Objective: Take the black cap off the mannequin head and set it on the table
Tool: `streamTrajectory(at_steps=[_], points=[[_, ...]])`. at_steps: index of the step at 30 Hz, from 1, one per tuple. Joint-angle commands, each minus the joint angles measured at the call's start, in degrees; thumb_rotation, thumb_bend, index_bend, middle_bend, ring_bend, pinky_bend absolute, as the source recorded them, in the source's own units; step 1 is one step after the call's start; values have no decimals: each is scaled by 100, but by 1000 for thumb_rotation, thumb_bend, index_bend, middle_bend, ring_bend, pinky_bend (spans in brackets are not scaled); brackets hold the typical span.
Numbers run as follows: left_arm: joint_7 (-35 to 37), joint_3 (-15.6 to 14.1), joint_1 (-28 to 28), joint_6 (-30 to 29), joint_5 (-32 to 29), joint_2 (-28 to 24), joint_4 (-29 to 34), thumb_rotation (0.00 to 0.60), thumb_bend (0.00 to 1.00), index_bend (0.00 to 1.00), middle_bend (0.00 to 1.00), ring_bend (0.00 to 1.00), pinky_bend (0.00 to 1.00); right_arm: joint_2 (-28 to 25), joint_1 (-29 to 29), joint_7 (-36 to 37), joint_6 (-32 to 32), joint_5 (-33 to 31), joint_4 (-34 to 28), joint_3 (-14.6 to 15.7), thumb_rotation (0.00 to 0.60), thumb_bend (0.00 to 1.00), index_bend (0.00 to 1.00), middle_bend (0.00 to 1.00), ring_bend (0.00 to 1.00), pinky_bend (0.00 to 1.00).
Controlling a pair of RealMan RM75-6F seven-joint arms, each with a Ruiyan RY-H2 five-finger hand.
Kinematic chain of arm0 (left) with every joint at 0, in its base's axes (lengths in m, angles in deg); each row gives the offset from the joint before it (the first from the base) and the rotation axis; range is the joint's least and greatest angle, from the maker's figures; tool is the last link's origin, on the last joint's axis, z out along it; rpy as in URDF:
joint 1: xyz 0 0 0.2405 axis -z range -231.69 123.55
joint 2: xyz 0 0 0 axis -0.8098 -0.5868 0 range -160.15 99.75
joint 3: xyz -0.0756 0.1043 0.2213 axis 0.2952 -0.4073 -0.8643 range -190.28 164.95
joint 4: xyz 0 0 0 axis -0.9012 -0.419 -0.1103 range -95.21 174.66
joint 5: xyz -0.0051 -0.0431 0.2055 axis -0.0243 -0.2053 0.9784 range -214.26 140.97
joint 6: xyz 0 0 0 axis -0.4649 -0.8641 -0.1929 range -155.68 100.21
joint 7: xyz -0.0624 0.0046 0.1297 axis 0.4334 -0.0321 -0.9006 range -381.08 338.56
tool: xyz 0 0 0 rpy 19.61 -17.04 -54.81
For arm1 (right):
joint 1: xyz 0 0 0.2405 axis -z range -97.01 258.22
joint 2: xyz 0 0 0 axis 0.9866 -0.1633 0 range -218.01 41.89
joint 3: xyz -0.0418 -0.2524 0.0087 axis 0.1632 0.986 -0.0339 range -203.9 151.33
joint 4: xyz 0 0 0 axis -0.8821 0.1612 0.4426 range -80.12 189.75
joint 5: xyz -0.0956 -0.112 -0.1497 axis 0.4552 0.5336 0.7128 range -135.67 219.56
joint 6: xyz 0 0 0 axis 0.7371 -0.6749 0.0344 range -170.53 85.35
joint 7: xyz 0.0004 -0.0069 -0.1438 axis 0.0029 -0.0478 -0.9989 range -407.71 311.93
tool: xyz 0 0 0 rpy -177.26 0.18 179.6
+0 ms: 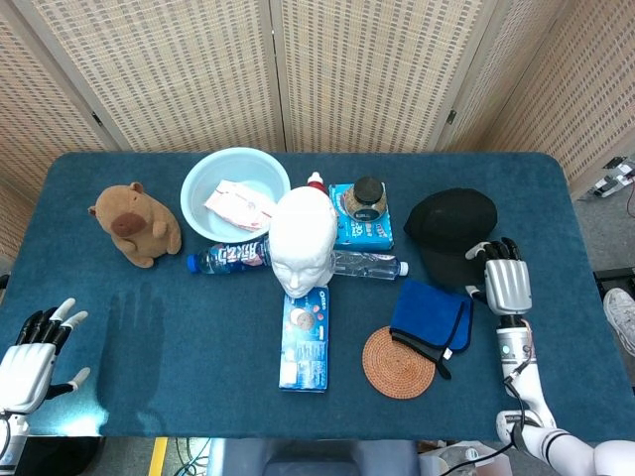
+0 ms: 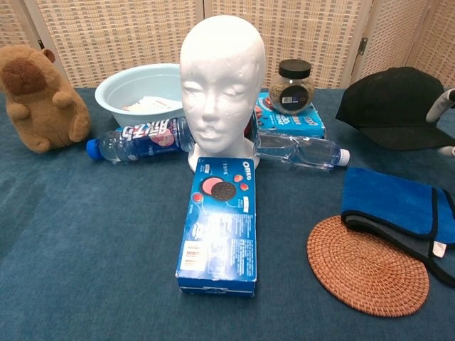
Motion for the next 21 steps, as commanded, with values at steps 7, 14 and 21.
streamTrajectory(at_steps=[7, 14, 21], points=[[-28, -1, 24, 32, 2, 3, 20, 600, 190, 179, 42, 10, 0, -425, -205, -591, 796, -470, -770, -204, 600, 80, 123, 190, 119, 176], [-54, -3, 15, 49, -43, -14, 32, 600, 191, 179, 42, 10, 0, -953, -231, -1105, 1366, -862, -1584, -192, 600, 1, 0, 45, 6, 74], [-20, 0, 32, 74, -41, -13, 4, 600, 191, 179, 42, 10, 0, -1268, -8, -1345, 1245, -953, -2186, -13, 600, 0, 0, 2, 0, 45]])
